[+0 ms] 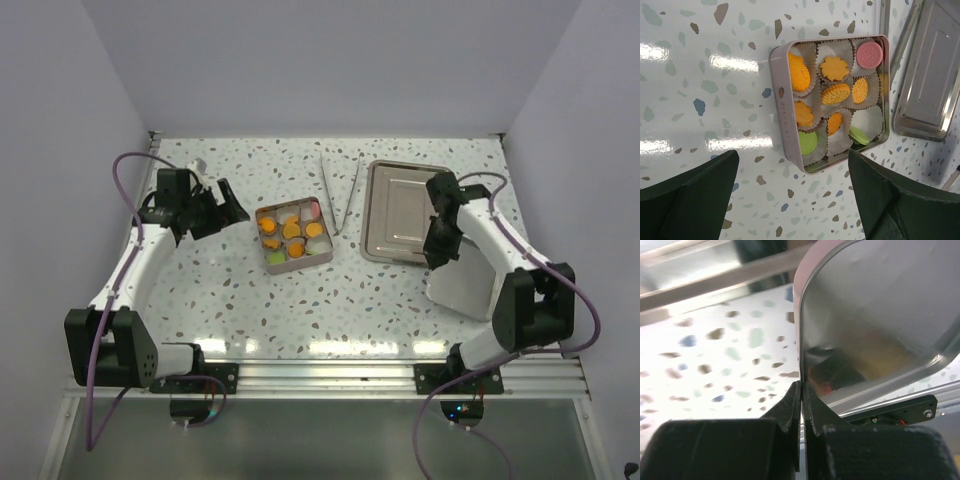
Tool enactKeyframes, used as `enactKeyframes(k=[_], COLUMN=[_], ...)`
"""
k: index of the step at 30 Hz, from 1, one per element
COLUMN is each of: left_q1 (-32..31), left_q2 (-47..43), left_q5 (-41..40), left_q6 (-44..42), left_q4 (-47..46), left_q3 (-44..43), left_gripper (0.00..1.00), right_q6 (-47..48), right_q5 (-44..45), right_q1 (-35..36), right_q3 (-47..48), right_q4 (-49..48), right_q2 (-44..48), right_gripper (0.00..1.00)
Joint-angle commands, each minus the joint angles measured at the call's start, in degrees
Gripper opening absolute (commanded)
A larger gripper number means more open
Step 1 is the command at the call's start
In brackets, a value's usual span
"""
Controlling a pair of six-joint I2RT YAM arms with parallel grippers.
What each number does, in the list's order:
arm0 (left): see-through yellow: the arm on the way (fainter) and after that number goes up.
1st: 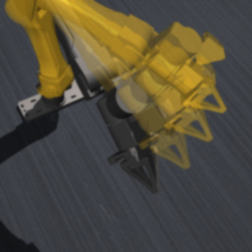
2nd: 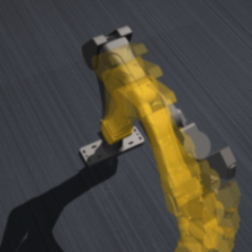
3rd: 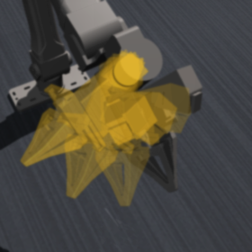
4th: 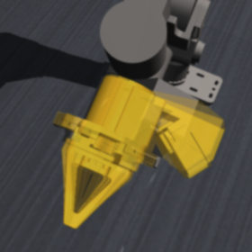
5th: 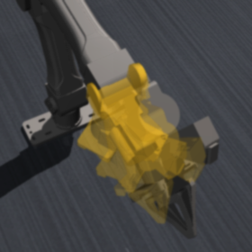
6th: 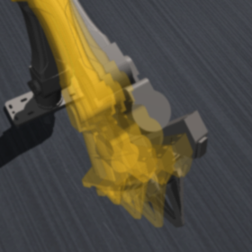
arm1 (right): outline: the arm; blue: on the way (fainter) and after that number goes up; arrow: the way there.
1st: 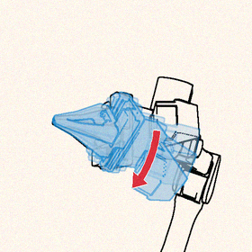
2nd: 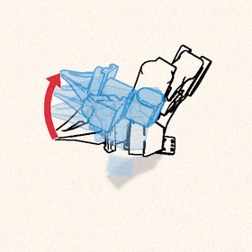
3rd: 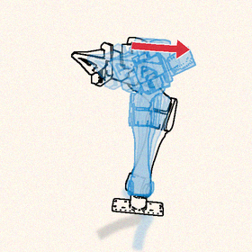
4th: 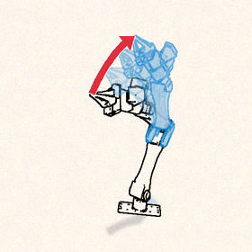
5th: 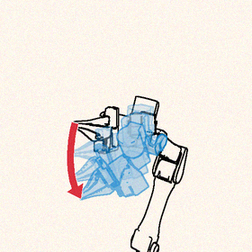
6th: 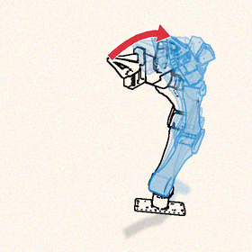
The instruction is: Pack the cookies
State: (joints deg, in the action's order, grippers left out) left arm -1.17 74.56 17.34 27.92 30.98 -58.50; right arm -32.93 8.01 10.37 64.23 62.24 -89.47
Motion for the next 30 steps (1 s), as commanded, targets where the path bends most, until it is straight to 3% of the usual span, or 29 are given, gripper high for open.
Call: enactKeyframes(k=[1,6,10,13,14,15,16,17,19,20,21,23,25,30], left_q1=[-0.1,-0.1,-0.1,0.1,0.5,0.9,1.2,2.6,3.6,3.9,4.1,4.5,4.6,4.6], left_q2=[0.3,2.6,5.1,7.0,7.5,8.6,9.1,10.1,10.8,11.0,11.7,13.3,14.5,17.4], left_q5=[-0.6,-1.2,-0.1,3.9,5.7,9.9,12.4,17.4,22.2,24.3,27.2,29.1,30.2,29.5], left_q6=[1.3,1.6,2.9,5.9,7.0,10.3,12.3,14.8,23.8,27.2,33.8,40.4,48.2,57.5], left_q4=[-1.8,-1.9,-3.3,-6.9,-8.4,-12.7,-15.5,-18.6,-32.9,-38.2,-49.4,-59.8,-71.4,-84.0], left_q3=[-4.0,-7.6,-11.6,-13.6,-13.7,-13.7,-12.7,-11.8,-7.8,-6.3,-4.7,-0.7,1.5,3.9], left_gripper=[0.96,0.96,0.96,0.96,0.96,0.96,0.96,0.96,0.97,0.97,0.97,0.98,0.98,0.99], right_q6=[0.4,1.4,-6.1,-20.6,-25.6,-30.9,-41.8,-47.1,-61.5,-66.3,-71.3,-84.7,-93.5,-97.3], right_q5=[0.0,-11.9,-38.2,-53.0,-55.3,-57.2,-59.1,-60.6,-61.4,-61.4,-60.4,-57.3,-52.0,-45.7], right_q1=[-0.3,-0.3,-0.3,0.1,0.1,0.3,0.5,1.0,1.8,2.2,3.2,5.3,6.9,13.1], right_q3=[9.4,22.9,27.8,24.8,23.6,21.3,20.5,19.3,19.2,19.3,19.3,19.1,19.7,24.4], right_q4=[6.8,5.0,-7.0,-29.4,-43.6,-51.3,-59.0,-74.2,-87.1,-100.2,-106.9,-125.0,-136.5,-142.5], right_q2=[5.7,6.3,3.8,2.9,2.3,1.7,0.8,-1.1,-4.0,-5.5,-8.9,-12.5,-17.2,-23.0], right_gripper=[0.00,0.00,0.00,0.00,0.00,0.00,0.00,0.00,0.00,0.00,0.00,0.00,0.00,0.00])
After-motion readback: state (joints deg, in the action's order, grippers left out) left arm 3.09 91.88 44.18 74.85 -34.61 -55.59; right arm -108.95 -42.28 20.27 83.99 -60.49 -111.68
